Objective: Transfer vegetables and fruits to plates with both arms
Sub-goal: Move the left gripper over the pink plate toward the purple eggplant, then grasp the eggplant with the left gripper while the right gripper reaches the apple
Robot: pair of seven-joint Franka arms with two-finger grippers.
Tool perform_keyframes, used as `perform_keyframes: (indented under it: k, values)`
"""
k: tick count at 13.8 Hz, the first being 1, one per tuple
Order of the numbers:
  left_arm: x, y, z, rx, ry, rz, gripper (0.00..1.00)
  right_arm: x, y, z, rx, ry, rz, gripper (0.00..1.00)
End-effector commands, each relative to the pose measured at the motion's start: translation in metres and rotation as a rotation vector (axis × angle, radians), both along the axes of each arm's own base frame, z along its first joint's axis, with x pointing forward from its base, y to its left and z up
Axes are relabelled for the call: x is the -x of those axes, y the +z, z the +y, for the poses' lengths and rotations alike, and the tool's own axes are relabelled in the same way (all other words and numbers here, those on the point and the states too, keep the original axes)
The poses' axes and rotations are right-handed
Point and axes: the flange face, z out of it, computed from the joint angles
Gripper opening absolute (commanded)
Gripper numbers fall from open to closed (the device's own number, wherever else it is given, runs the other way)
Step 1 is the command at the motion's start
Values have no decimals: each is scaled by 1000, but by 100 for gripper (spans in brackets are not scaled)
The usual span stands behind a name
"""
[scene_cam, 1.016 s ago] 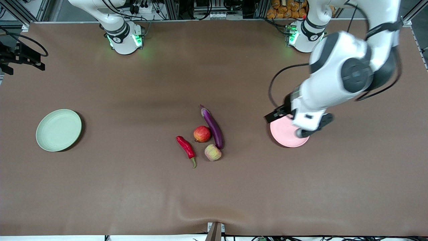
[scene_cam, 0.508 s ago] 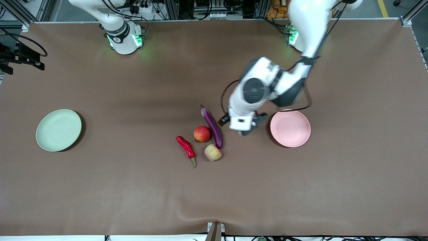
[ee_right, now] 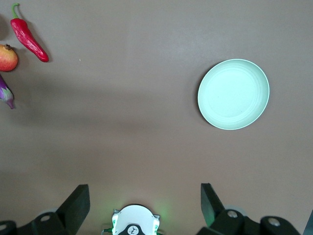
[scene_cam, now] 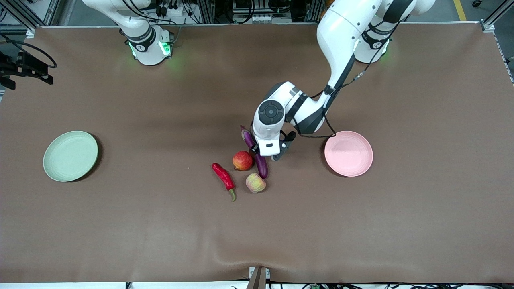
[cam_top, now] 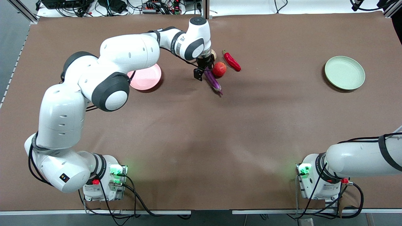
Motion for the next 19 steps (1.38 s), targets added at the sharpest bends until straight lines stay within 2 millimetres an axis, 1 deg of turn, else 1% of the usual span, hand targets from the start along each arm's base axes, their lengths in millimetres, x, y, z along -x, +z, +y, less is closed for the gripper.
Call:
perform_keyframes:
  k: [1, 3, 5, 8, 10, 11, 13, 15, 16, 17, 18, 19]
  values:
    - [-4, -11, -3, -9, 42, -39, 100, 0, 1, -6, -20, -7, 9, 100]
    - [1, -25, -10, -5, 45, -52, 100, 0, 0, -6, -21, -7, 14, 100]
    - [-1, -36, -10, 4, 61, -73, 100, -10, -13, -6, -18, -5, 37, 100]
    - [-2, -49, -10, -9, 74, -90, 100, -11, -14, -5, -19, -3, 37, 100]
    - [3, -56, -13, -15, 65, -88, 100, -15, -19, -4, -18, -2, 45, 100]
    - [7, -60, -15, -18, 59, -83, 100, -20, -29, -5, -19, -2, 63, 100]
    - [10, -65, -15, -24, 60, -78, 100, -28, -42, -1, -17, 11, 86, 100]
    - [13, -70, -16, -34, 67, -71, 100, -50, -89, -1, -15, 13, 173, 100]
    - [14, -72, -15, -40, 77, -65, 100, -52, -91, 2, -15, 20, 171, 100]
    - [14, -73, -14, -45, 90, -64, 100, -58, -103, 11, -7, 36, 190, 100]
    - [9, -72, -10, -49, 103, -69, 100, -62, -111, 12, -2, 39, 201, 100]
    - [-5, -68, 1, -64, 118, -96, 100, -67, -124, 9, -3, 34, 221, 100]
